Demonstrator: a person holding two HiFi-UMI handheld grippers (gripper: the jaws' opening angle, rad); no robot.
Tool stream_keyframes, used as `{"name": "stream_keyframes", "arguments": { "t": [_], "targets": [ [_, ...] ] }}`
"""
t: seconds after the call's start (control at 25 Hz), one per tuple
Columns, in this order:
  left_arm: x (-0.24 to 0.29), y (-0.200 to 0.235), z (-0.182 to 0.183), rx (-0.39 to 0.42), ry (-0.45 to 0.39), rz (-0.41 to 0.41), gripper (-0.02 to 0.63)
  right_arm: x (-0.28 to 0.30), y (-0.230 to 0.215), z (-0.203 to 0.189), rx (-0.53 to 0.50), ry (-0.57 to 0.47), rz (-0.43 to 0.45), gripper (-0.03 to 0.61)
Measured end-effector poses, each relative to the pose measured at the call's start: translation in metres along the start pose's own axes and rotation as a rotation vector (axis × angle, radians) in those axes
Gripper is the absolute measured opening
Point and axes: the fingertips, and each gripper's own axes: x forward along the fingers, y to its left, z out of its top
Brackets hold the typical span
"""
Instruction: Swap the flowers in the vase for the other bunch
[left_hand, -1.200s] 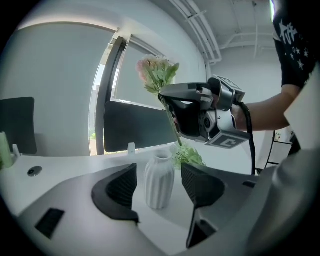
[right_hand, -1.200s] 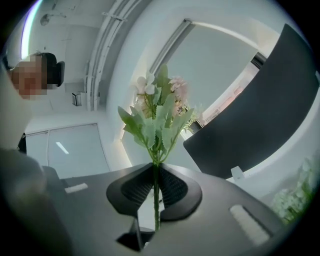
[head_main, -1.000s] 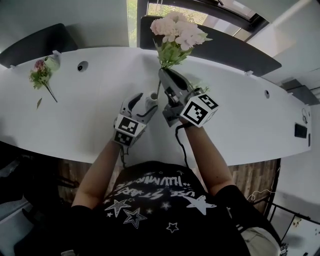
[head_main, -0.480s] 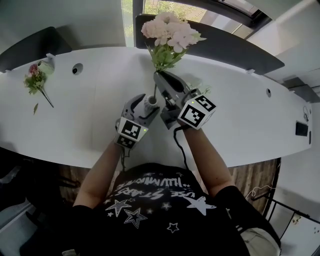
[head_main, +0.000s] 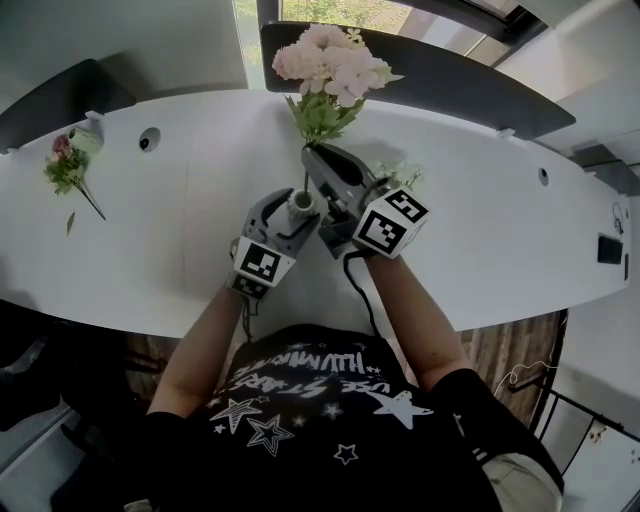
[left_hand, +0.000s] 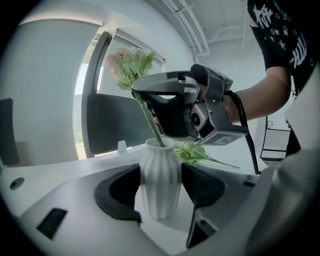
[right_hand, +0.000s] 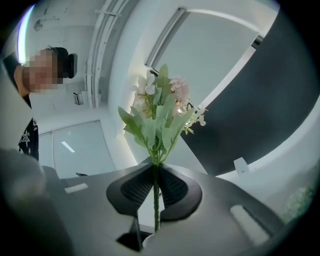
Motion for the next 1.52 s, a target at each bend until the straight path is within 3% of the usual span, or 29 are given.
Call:
{"name": "stream_keyframes", "arguments": {
  "t": [0.48, 0.76, 0.96, 1.12, 1.28, 1.52],
  "targets": [
    [-0.001, 0.006, -0.007, -0.003, -0.006, 0.006, 0.272, -0.016, 0.008, -0.047, -0.110, 0.230, 0.078, 0.035],
    [-0.001, 0.007, -0.007, 0.008, -0.016, 0.012, 0.272, -0.028, 0.008, -0.069, -0.178, 0.316, 0.054, 0.040],
    [-0.003, 0.011, -0.014, -0.019, -0.005, 0.012, 0.272, -0.032, 0.009, -0.090, -0.281, 0.406, 0.028, 0.044],
    [-0.002, 0.015, -0.014, -0.028, 0.002, 0.016, 0.272, -0.031, 0.006, -0.091, -0.289, 0.410, -0.002, 0.048],
    [-0.002, 0.012, -0.013, -0.031, 0.009, 0.016, 0.272, -0.035, 0.009, -0.091, -0.360, 0.418, -0.035, 0.059],
    [-0.002, 0.011, -0.011, -0.023, 0.002, 0.021, 0.272, -0.043, 0.011, -0.094, -0.334, 0.413, -0.064, 0.134]
  ]
}}
